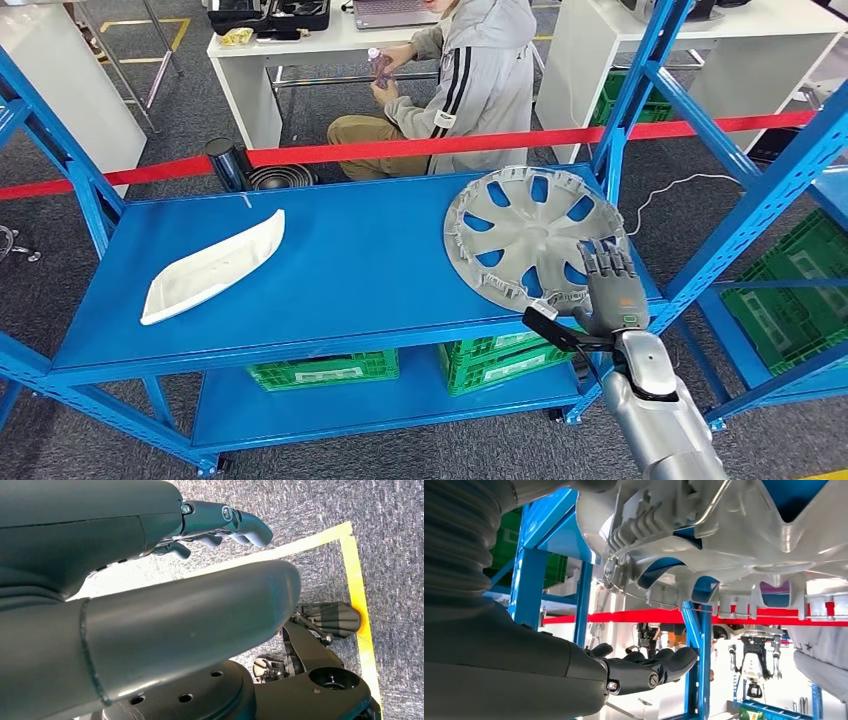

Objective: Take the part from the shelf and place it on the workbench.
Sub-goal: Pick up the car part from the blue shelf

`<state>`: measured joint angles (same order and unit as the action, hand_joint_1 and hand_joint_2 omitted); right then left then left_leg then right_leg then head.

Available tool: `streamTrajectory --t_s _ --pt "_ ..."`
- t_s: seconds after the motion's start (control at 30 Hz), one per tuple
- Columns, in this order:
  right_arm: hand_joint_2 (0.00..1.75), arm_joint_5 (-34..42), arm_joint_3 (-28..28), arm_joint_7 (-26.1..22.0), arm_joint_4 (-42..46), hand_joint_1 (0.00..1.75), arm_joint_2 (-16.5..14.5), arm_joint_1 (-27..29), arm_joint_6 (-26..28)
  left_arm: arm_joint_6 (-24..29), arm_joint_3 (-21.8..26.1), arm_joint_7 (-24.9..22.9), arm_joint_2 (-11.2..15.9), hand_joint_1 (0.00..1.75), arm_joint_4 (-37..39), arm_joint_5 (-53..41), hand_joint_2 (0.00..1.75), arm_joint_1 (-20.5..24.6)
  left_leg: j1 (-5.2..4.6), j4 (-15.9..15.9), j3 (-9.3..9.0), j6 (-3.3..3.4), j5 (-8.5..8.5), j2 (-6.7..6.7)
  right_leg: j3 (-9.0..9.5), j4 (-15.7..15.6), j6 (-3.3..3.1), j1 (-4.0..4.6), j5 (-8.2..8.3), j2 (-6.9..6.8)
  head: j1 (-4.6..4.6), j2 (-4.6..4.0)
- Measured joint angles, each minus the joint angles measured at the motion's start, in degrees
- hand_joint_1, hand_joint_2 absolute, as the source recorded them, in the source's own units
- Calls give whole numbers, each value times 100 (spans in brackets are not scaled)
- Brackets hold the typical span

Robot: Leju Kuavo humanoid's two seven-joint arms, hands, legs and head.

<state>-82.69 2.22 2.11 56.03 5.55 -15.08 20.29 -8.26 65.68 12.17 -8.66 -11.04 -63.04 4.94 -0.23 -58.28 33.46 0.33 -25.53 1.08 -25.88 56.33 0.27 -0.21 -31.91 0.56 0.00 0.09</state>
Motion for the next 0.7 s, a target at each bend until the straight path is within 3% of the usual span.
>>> streamTrajectory --t_s 0.27,0.37,0.53,0.7 --pt "175 -48 -80 -50 75 0 -1 25 -96 0 0 -1 -6 0 0 -15 0 2 0 -2 0 2 0 1 2 -1 2 0 1 0 0 0" --pt "175 263 -96 -431 192 0 -3 103 -358 0 3 -2 -10 0 0 -7 0 2 0 -2 0 4 -2 2 3 -1 2 0 1 -1 0 0" --pt "175 1069 253 -1096 1803 0 32 1096 -1708 1 87 -9 -8 0 0 71 0 -10 -9 0 14 3 -5 18 -4 -1 2 -2 0 -14 -1 0" --pt "175 1211 630 -890 3214 0 230 1760 -2025 4 136 -3 -7 0 0 92 0 -19 -15 9 28 -3 -8 16 -29 0 -6 -6 -7 -6 -8 0"
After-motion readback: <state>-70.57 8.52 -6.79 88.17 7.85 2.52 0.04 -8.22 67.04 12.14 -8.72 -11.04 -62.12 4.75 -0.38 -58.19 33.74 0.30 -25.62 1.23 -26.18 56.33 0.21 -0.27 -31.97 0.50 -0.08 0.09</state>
